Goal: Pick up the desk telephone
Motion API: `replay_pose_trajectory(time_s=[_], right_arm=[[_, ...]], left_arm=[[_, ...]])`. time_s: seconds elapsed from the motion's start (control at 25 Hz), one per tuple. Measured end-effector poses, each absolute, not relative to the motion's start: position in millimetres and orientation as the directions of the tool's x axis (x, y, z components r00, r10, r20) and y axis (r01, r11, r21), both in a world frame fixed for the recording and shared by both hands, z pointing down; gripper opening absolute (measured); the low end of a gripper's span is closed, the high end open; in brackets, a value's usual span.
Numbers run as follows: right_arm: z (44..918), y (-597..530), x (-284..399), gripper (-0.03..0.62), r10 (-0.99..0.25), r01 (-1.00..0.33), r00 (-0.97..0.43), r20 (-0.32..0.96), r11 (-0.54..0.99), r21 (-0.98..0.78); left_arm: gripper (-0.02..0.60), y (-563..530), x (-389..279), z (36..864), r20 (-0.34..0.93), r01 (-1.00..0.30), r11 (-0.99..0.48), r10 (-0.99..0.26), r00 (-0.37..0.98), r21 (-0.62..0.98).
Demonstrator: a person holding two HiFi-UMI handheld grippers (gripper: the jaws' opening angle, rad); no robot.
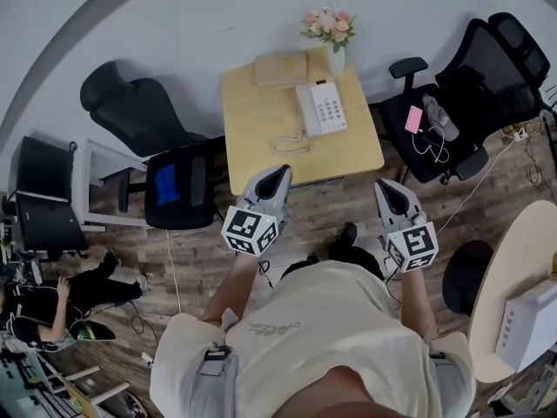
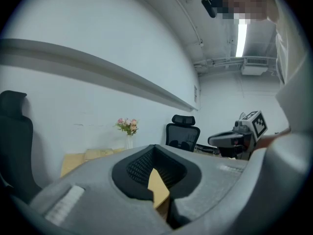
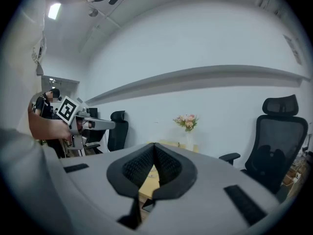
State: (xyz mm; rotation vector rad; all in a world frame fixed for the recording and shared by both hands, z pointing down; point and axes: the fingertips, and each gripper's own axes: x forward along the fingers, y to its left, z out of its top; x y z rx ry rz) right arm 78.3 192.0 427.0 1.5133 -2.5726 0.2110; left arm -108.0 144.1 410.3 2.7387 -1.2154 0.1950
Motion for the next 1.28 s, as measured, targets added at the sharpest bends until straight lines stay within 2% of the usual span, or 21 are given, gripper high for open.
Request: replay_pose_trajectory(time_s=[0.24,0.4,0.76,1.28], right_arm=[[435.2,126.1,111.2,-0.002,-0.828,-0.846,-0.533,0.175,0.521,-0.115],[433.0,91.2,120.7,-0.002,-0.8,-0.815,-0.58,0.153,0.566,-0.124],[463.6,46.4,132.1,-0.002,-0.763,-0.794,-0.608,0.219,0.58,-0.182],[461.0,-34.5,136.6,-0.002,-0.774,-0.819,-0.574,0.268,0.55,-0.166]], left_arm=[[0.017,96.6,-80.5,398.5,0.167,-0.795,-0.607,-0.784,0.598,0.0],[0.017,77.9,-62.6,397.8,0.164,-0.821,-0.571,-0.808,0.566,0.02],[0.017,38.1,-57.4,417.1,0.225,-0.847,-0.531,-0.821,0.524,0.034],[0.018,-75.9,-53.3,424.2,0.187,-0.819,-0.571,-0.801,0.569,0.052]])
